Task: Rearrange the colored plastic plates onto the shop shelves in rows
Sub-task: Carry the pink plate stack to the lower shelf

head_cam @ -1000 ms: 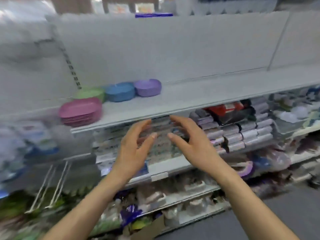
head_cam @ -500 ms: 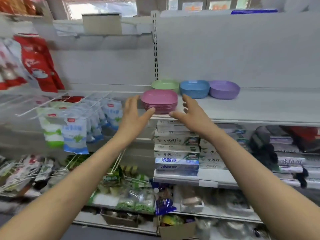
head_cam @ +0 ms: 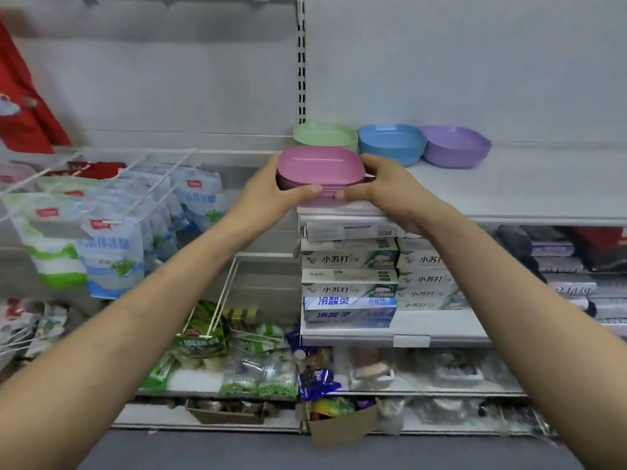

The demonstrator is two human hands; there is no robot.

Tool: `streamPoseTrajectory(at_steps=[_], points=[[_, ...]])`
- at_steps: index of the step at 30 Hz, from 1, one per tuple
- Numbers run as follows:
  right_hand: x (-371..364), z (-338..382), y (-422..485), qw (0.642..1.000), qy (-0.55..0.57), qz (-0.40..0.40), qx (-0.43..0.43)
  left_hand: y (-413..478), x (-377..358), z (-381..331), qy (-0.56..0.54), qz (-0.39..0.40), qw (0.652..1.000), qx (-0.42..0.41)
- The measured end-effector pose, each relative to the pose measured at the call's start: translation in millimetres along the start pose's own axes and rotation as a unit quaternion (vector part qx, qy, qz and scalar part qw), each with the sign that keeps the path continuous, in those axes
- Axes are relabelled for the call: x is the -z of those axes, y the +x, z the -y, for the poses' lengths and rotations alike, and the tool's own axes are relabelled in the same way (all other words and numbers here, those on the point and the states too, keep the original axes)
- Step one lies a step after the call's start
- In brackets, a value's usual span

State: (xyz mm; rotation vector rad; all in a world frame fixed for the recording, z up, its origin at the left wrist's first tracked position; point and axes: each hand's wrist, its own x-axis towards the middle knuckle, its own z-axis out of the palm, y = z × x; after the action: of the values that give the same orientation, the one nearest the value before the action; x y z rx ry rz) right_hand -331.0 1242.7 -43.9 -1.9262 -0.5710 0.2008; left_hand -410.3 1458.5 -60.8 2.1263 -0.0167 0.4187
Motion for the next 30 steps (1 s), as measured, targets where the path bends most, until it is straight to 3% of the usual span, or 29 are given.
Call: streamPoseTrajectory(at_steps=[6,13,22,30], points=[[-0.5,4.9,-9.6,1.000,0.011,0.003,0.016,2.2,2.3,8.3,-0.037,0.006,0.999,-0.028],[11.1,8.1,-43.1,0.998,0.040,-0.048,0.033,-6.1,-9.8,-8.6,-0.110,0.018,0.992,-0.064],[59.8,-21.3,-167.2,0.969,0.017,-0.246,-0.008,-16.0,-103.7,-67.5,-0.183,0.177,0.953,-0.165],[70.2,-46.2,-349.7,0.903,-0.062,-0.414,-0.095,-108.5,-222.7,-123.6,-0.262,0.368,0.868,-0.206]])
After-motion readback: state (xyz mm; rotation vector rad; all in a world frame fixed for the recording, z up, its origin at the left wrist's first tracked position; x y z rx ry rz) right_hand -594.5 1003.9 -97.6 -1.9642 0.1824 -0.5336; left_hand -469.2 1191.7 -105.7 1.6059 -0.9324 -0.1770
